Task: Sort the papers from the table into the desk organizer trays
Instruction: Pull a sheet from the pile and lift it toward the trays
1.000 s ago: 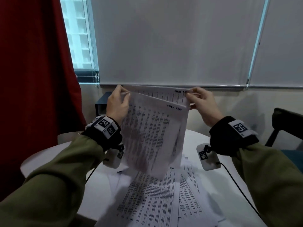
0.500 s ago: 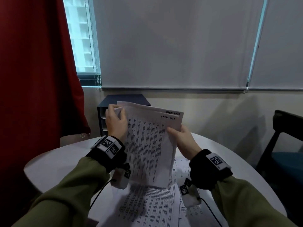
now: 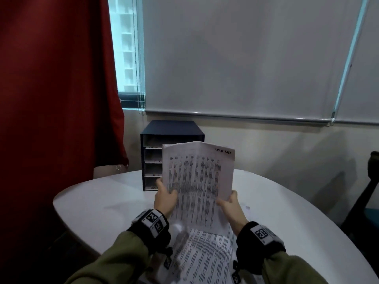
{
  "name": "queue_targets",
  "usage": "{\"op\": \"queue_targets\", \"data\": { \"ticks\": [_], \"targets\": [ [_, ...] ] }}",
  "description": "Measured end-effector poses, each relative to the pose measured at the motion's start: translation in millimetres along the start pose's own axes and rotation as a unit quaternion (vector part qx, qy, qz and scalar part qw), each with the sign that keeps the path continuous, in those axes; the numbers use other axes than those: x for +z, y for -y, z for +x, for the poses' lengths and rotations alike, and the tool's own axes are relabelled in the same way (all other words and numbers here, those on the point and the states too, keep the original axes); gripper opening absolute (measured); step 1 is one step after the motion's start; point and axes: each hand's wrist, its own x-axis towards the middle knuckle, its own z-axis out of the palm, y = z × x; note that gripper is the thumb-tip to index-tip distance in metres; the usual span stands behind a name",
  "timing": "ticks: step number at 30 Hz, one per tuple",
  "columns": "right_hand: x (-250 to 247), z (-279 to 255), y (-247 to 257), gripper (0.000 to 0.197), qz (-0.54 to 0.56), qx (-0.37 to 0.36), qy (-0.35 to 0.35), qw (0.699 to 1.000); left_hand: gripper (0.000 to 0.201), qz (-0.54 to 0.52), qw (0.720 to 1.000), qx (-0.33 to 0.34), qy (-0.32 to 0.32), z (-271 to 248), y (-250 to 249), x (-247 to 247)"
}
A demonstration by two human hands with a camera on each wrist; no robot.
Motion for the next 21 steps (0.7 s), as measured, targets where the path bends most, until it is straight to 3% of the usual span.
{"op": "queue_targets", "data": {
  "ticks": [2,4,8,12,18,20,21],
  "targets": [
    [2.3,2.8,-13.9,0.036,-0.050,0.033,-0.006,0.998,0.039,0.029,0.996,-0.042,0.072,7.4,24.2,0.2],
    [4.3,6.3,-18.5,0.046,-0.078,0.046,-0.010,0.996,0.041,0.060,0.992,-0.050,0.101,20.9,44.0,0.0],
    [4.7,17.5,-0.5,0.031,-0.058,0.050,-0.016,0.997,0.032,0.058,0.996,-0.038,0.049,19.5,27.6,-11.9],
    [11.9,34.6,23.0,0.041,-0.055,0.054,0.021,0.997,0.017,0.027,0.998,-0.049,-0.003,28.6,12.5,-31.9],
    [28.2,115.1,7.8,0.035,-0.051,0.115,0.039,0.991,0.016,-0.002,0.995,-0.101,0.026,76.2,6.7,-59.3],
    [35.4,113.5,25.8,0.019,-0.035,0.140,0.046,0.988,0.024,0.005,0.995,-0.098,0.022,90.9,3.1,-66.0],
    [38.6,103.3,42.5,0.020,-0.030,0.149,0.038,0.988,0.023,0.007,0.995,-0.099,0.018,99.1,0.9,-68.4]
  ]
}}
